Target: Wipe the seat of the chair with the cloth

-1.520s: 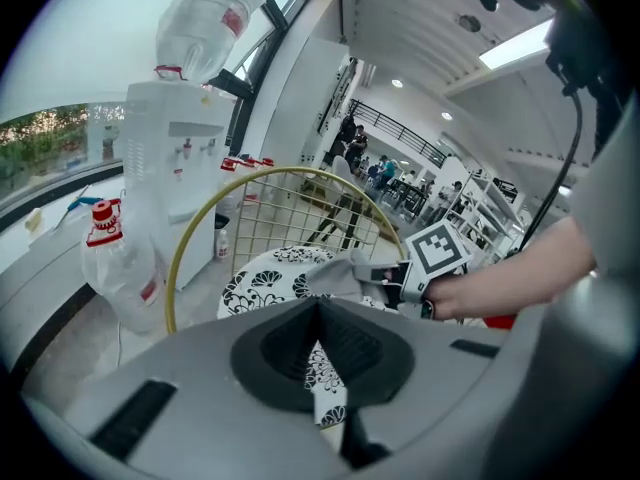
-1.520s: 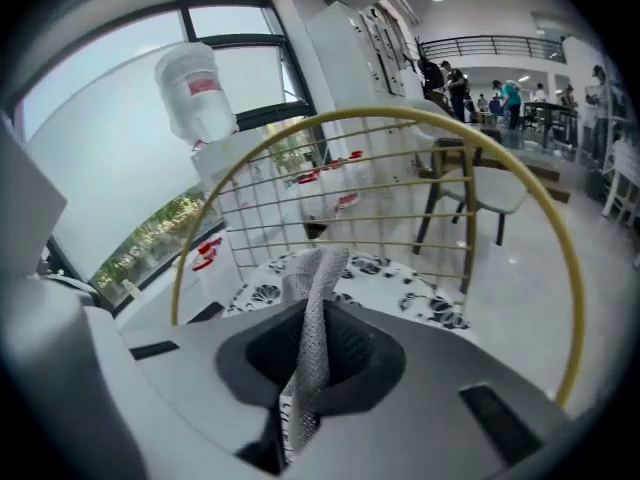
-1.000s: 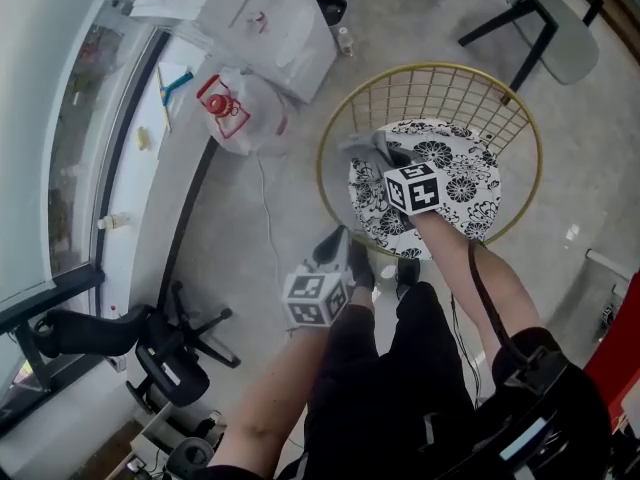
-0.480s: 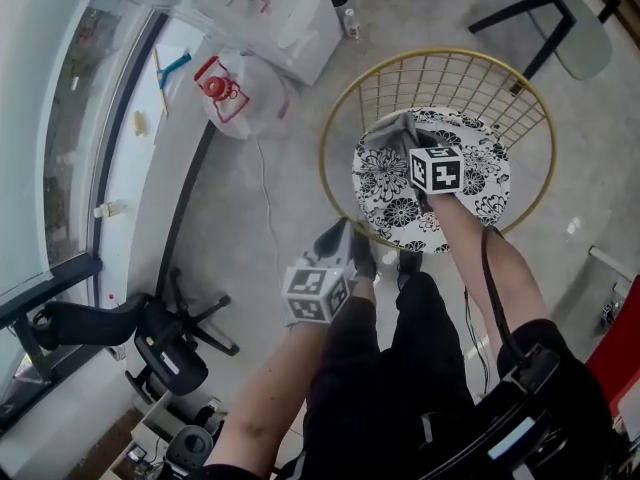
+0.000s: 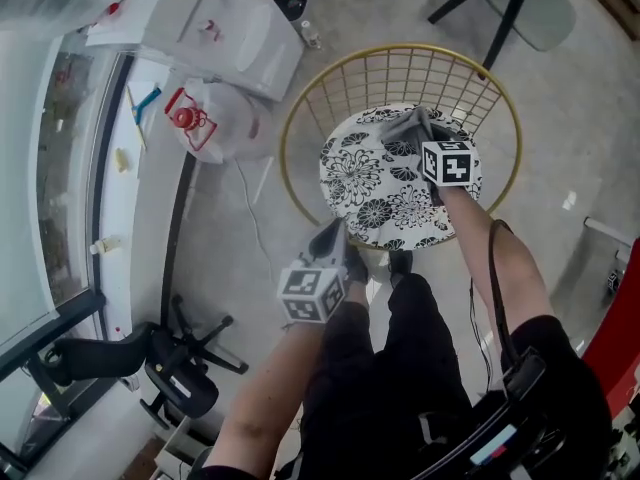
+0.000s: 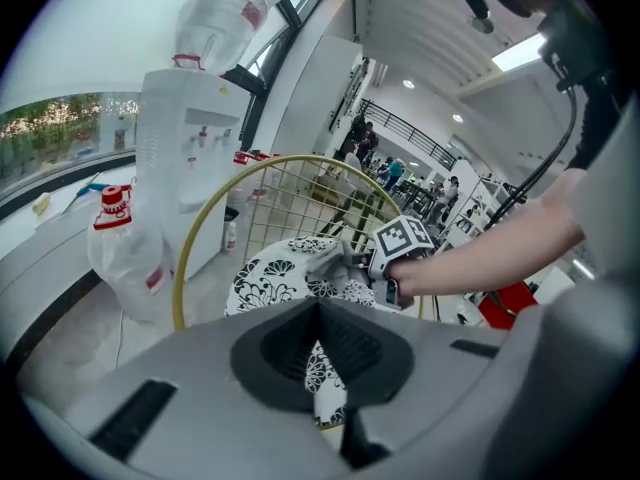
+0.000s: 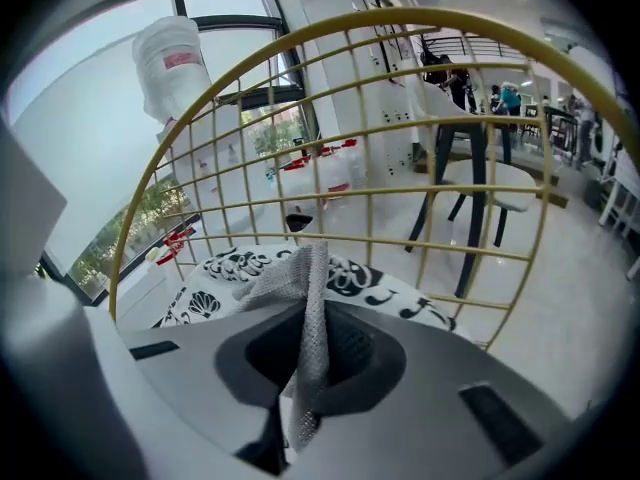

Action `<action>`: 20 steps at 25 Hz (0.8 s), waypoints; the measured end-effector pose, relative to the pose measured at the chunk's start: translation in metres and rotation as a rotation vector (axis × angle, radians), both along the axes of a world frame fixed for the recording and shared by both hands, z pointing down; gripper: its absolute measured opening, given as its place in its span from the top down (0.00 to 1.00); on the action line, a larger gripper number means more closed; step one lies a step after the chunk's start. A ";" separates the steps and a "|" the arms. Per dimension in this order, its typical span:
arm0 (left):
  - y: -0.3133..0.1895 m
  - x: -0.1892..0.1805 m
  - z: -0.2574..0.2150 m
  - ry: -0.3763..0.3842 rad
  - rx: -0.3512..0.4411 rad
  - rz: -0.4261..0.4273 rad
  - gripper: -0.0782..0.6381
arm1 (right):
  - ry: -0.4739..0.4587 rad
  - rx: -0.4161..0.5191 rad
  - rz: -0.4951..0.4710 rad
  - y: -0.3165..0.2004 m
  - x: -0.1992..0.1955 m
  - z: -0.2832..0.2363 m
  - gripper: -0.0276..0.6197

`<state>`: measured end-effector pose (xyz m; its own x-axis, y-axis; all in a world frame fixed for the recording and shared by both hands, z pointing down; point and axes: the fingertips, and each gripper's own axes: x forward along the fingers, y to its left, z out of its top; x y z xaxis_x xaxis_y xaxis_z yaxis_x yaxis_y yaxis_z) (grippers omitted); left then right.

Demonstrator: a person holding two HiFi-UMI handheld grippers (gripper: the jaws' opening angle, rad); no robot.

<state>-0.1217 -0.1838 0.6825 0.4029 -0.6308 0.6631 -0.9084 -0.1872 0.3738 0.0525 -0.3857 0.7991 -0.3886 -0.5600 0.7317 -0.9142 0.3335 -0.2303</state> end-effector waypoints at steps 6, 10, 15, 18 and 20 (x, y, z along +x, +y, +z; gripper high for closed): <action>-0.004 0.024 -0.003 -0.001 0.004 0.062 0.88 | 0.049 0.002 0.077 -0.001 0.062 -0.004 0.92; -0.006 0.034 -0.006 0.002 0.008 0.083 0.88 | 0.082 -0.006 0.116 0.004 0.091 -0.003 0.92; -0.006 0.039 -0.005 -0.010 0.006 0.107 0.88 | 0.111 -0.017 0.172 0.009 0.121 0.002 0.92; -0.004 0.043 -0.004 -0.008 0.005 0.118 0.88 | 0.155 -0.010 0.146 0.015 0.130 0.002 0.92; -0.002 0.046 -0.004 -0.009 0.000 0.131 0.88 | 0.180 -0.008 0.148 0.020 0.137 0.000 0.92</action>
<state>-0.0753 -0.1857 0.6785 0.4759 -0.5728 0.6673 -0.8795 -0.3043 0.3660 0.1895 -0.3657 0.7988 -0.1658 -0.5952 0.7863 -0.9795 0.1919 -0.0613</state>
